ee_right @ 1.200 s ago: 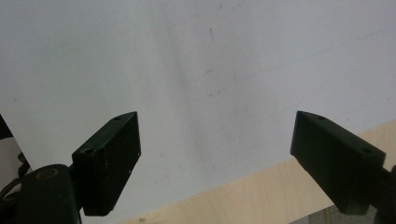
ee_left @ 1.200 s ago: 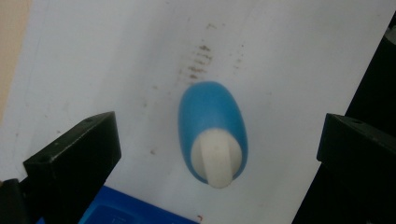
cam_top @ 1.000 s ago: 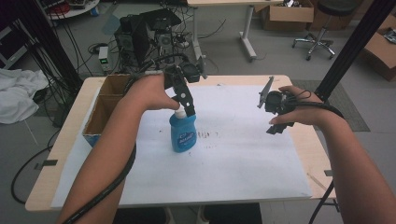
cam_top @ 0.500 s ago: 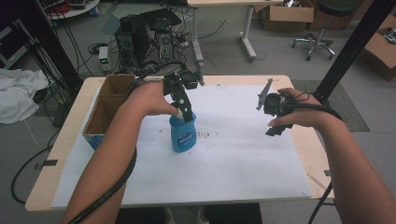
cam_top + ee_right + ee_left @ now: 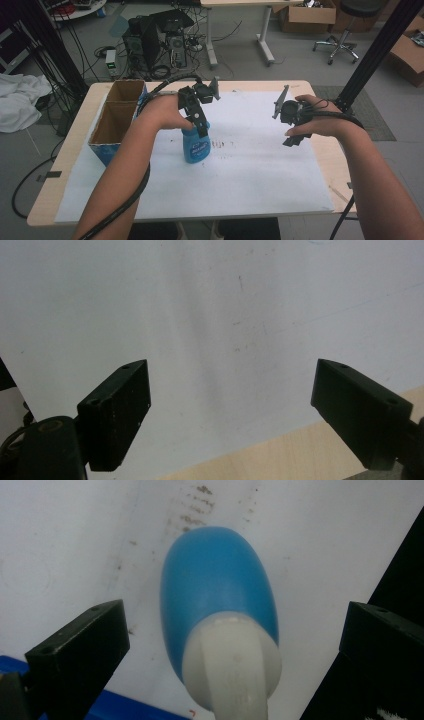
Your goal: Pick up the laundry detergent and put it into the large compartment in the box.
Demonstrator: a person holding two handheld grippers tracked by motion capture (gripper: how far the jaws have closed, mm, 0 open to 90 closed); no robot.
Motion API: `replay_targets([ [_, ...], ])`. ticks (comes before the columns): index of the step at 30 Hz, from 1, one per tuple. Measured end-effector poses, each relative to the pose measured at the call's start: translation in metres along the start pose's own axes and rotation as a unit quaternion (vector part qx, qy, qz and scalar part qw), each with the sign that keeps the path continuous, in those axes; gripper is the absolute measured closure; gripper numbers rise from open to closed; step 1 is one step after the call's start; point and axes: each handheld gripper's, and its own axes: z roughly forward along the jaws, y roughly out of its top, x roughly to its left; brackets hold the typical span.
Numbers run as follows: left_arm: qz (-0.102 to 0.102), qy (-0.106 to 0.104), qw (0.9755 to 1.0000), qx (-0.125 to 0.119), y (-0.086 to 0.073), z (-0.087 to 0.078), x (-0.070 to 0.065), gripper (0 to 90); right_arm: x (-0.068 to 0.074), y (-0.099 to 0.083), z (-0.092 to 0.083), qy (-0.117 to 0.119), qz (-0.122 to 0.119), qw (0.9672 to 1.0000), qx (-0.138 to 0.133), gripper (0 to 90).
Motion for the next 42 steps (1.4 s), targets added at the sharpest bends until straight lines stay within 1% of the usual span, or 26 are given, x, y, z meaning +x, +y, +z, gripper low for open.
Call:
replay_targets([
  [2, 0.002, -0.001, 1.0000, 0.004, 0.000, 0.003, 0.001, 0.1, 0.000, -0.001, 0.000, 0.000, 0.001, 1.0000, -0.002, 16.2],
  [6, -0.001, -0.004, 1.0000, 0.007, 0.001, 0.009, 0.001, 0.1, 0.000, -0.001, 0.001, 0.000, 0.001, 1.0000, 0.001, 16.2],
  [9, 0.000, -0.002, 0.9999, 0.015, 0.002, 0.013, 0.001, 0.1, 0.000, -0.001, 0.001, 0.000, 0.001, 1.0000, 0.001, 16.2],
  [11, -0.002, -0.004, 0.9999, 0.016, 0.003, 0.016, 0.001, 0.1, 0.000, -0.001, 0.001, 0.001, 0.002, 1.0000, 0.000, 16.2],
  [15, 0.000, -0.003, 0.9998, 0.021, 0.004, 0.019, 0.002, 0.1, 0.000, -0.002, 0.002, 0.002, 0.002, 1.0000, -0.001, 16.2],
  [22, -0.008, -0.004, 0.9996, 0.027, 0.005, 0.027, 0.003, 0.2, 0.000, -0.003, 0.004, 0.002, 0.004, 1.0000, -0.001, 16.2],
  [23, -0.007, -0.001, 0.9995, 0.031, 0.005, 0.028, 0.003, 0.2, 0.000, -0.003, 0.004, 0.002, 0.005, 1.0000, 0.001, 16.2],
  [25, -0.010, -0.001, 0.9994, 0.033, 0.004, 0.030, 0.003, 0.4, 0.000, -0.002, 0.004, 0.002, 0.005, 1.0000, 0.001, 16.2],
  [26, -0.008, 0.002, 0.9993, 0.036, 0.004, 0.030, 0.004, 0.5, -0.001, -0.002, 0.004, 0.001, 0.003, 1.0000, -0.001, 16.2],
  [30, -0.012, 0.006, 0.9992, 0.037, 0.005, 0.032, 0.004, 1.7, -0.001, -0.002, 0.005, 0.002, 0.005, 1.0000, -0.002, 16.2],
  [34, -0.014, 0.004, 0.9991, 0.039, 0.005, 0.033, 0.005, 2.8, -0.001, -0.002, 0.006, 0.002, 0.003, 1.0000, -0.003, 16.2],
  [36, -0.014, 0.008, 0.9992, 0.037, 0.006, 0.033, 0.005, 4.7, -0.001, -0.002, 0.007, 0.003, 0.004, 1.0000, -0.001, 16.2],
  [37, -0.014, 0.006, 0.9993, 0.035, 0.006, 0.033, 0.005, 5.5, -0.001, -0.002, 0.007, 0.004, 0.003, 1.0000, -0.002, 16.2],
  [42, -0.017, 0.007, 0.9990, 0.041, 0.007, 0.034, 0.005, 8.3, -0.002, -0.003, 0.008, 0.004, 0.006, 1.0000, -0.002, 16.2],
])
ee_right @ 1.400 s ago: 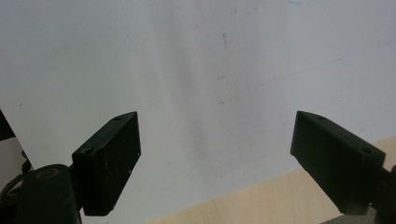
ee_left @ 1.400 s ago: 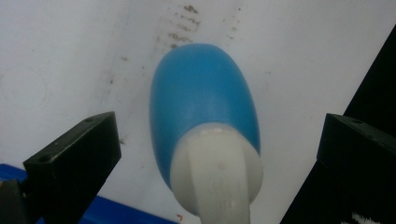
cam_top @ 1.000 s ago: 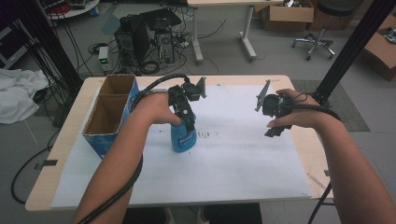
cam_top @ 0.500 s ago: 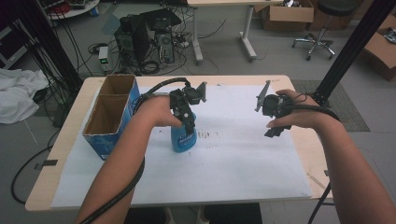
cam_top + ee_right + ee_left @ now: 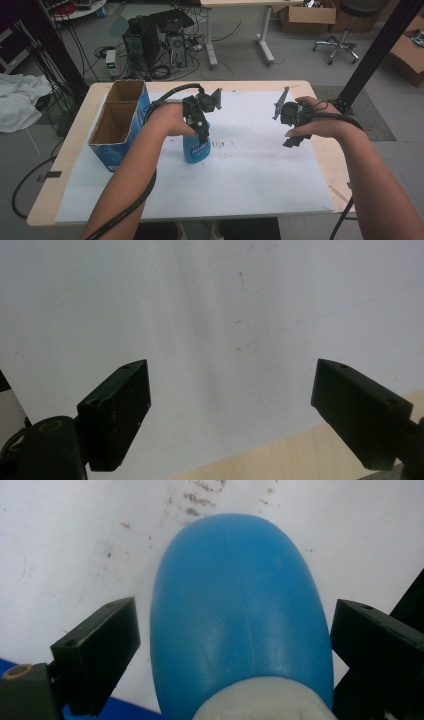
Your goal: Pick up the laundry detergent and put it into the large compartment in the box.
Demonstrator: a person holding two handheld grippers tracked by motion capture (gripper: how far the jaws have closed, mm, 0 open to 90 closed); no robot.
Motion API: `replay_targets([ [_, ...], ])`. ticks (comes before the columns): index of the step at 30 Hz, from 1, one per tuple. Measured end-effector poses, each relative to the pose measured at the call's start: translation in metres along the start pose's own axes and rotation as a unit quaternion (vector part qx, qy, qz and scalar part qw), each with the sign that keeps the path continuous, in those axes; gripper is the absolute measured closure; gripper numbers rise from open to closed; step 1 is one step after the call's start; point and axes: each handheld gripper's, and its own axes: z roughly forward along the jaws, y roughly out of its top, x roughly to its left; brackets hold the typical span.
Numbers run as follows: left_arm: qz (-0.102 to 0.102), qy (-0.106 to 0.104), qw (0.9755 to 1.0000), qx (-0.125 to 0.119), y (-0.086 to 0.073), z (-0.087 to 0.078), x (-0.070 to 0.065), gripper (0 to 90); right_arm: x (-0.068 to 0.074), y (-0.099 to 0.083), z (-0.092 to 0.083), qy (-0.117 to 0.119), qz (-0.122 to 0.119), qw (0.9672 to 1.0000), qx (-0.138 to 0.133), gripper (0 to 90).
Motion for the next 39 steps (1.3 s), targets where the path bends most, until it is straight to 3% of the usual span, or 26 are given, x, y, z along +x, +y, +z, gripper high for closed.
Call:
replay_targets([
  [7, 0.002, 0.007, 1.0000, 0.000, 0.0016, -0.0008, 0.0002, 13.5, -0.0004, -0.0001, 0.0010, 0.001, 0.000, 1.0000, 0.000, 16.2],
  [28, -0.014, -0.005, 0.9999, -0.001, 0.0006, -0.0018, 0.0013, 24.5, -0.0011, 0.0013, 0.0043, 0.002, -0.003, 1.0000, 0.001, 16.2],
  [39, -0.012, 0.007, 0.9999, 0.004, 0.0015, -0.0004, -0.0031, 29.4, -0.0012, 0.0024, 0.0058, 0.004, -0.003, 1.0000, 0.000, 16.2],
])
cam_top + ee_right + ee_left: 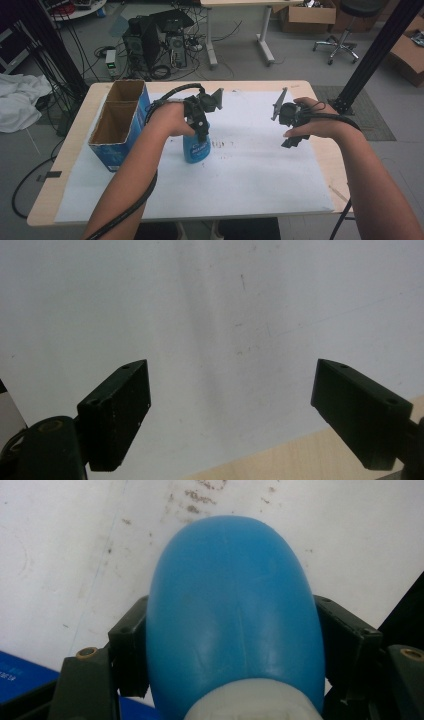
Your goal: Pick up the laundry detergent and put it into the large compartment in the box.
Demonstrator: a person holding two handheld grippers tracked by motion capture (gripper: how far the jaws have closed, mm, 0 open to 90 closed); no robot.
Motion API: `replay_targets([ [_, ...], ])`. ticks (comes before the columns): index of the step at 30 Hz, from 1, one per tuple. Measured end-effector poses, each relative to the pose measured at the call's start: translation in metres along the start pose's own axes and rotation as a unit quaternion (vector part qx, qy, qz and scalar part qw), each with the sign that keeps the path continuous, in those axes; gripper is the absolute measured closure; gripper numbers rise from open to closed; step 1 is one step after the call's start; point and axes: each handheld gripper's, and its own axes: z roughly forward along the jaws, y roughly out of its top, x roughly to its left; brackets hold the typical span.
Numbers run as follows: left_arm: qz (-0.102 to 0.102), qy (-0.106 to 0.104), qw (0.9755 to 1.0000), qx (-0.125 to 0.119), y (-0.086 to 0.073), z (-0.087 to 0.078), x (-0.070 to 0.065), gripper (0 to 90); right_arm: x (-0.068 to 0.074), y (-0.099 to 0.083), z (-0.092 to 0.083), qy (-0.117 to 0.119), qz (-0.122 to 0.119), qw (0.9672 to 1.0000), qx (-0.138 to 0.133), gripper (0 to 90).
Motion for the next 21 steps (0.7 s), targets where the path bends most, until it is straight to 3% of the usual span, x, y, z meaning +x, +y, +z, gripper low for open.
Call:
replay_targets([
  [21, -0.005, 0.015, 0.9999, -0.004, -0.0008, 0.0002, -0.0006, 36.7, -0.0008, -0.0008, 0.0005, 0.000, 0.004, 1.0000, 0.000, 16.2],
])
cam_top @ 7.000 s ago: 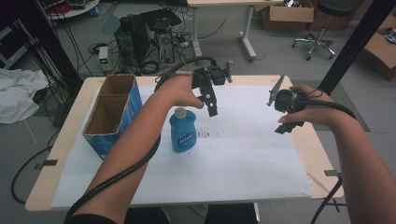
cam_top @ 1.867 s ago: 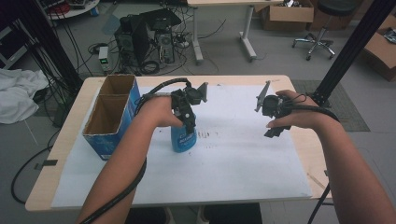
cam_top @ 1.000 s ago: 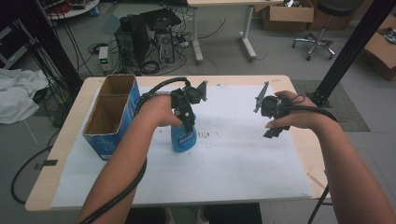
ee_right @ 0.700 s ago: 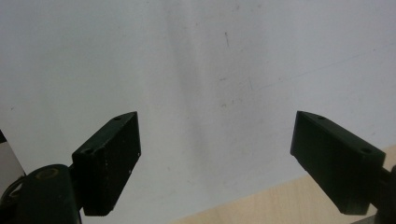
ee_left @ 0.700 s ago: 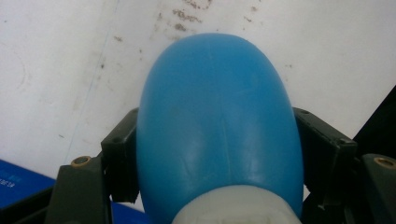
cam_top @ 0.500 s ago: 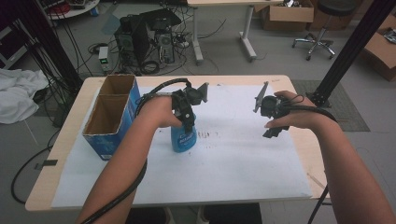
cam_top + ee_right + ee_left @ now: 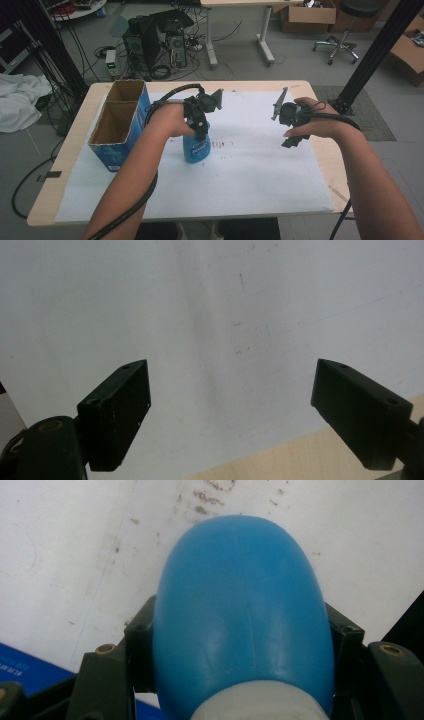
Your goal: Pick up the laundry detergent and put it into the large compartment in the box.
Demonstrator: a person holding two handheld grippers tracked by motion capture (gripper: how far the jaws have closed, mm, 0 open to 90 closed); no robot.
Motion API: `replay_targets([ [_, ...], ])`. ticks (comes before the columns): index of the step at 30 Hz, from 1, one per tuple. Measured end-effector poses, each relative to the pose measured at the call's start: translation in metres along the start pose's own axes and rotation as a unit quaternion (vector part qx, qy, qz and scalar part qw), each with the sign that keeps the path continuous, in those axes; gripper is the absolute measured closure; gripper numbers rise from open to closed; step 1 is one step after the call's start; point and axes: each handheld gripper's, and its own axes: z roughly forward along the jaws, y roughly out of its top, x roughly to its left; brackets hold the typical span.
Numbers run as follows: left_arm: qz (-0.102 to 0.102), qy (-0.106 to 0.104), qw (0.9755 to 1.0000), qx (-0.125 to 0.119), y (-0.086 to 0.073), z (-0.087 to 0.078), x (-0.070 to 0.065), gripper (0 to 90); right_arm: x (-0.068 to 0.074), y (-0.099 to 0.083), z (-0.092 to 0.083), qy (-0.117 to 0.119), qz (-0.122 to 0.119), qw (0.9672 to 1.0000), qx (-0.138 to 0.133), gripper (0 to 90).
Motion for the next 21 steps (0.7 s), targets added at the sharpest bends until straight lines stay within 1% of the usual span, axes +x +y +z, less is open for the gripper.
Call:
replay_targets([
  [6, 0.003, 0.010, 0.9999, 0.001, 0.0002, 0.0006, -0.0016, 37.6, -0.0001, 0.0015, 0.0008, 0.000, -0.002, 1.0000, 0.003, 16.2],
  [8, 0.002, 0.011, 0.9999, 0.001, 0.0001, 0.0007, -0.0014, 37.7, 0.0003, 0.0021, 0.0018, 0.001, -0.001, 1.0000, 0.001, 16.3],
  [9, 0.000, 0.011, 0.9999, 0.000, -0.0001, 0.0008, -0.0014, 37.8, 0.0001, 0.0025, 0.0018, 0.001, -0.004, 1.0000, 0.002, 16.2],
  [11, -0.002, 0.015, 0.9999, 0.004, -0.0001, 0.0006, -0.0023, 38.1, 0.0004, 0.0033, 0.0021, 0.001, -0.004, 1.0000, 0.005, 16.2],
  [13, -0.008, 0.014, 0.9999, 0.006, 0.0000, 0.0005, -0.0026, 38.3, 0.0008, 0.0036, 0.0023, 0.002, -0.004, 1.0000, 0.006, 16.3],
  [16, -0.005, 0.015, 0.9998, 0.008, -0.0001, 0.0002, -0.0022, 38.4, 0.0008, 0.0034, 0.0020, 0.001, -0.004, 1.0000, 0.006, 16.2],
  [18, -0.002, 0.020, 0.9997, 0.011, -0.0005, -0.0001, -0.0024, 38.5, 0.0009, 0.0027, 0.0017, 0.000, -0.003, 1.0000, 0.004, 16.2],
  [19, 0.002, 0.026, 0.9996, 0.011, -0.0009, -0.0009, -0.0026, 38.5, 0.0006, 0.0023, 0.0014, 0.000, -0.004, 1.0000, 0.003, 16.3],
  [21, -0.002, 0.034, 0.9993, 0.013, -0.0021, -0.0028, -0.0025, 38.5, 0.0004, 0.0014, 0.0013, 0.002, -0.002, 1.0000, 0.001, 16.2],
])
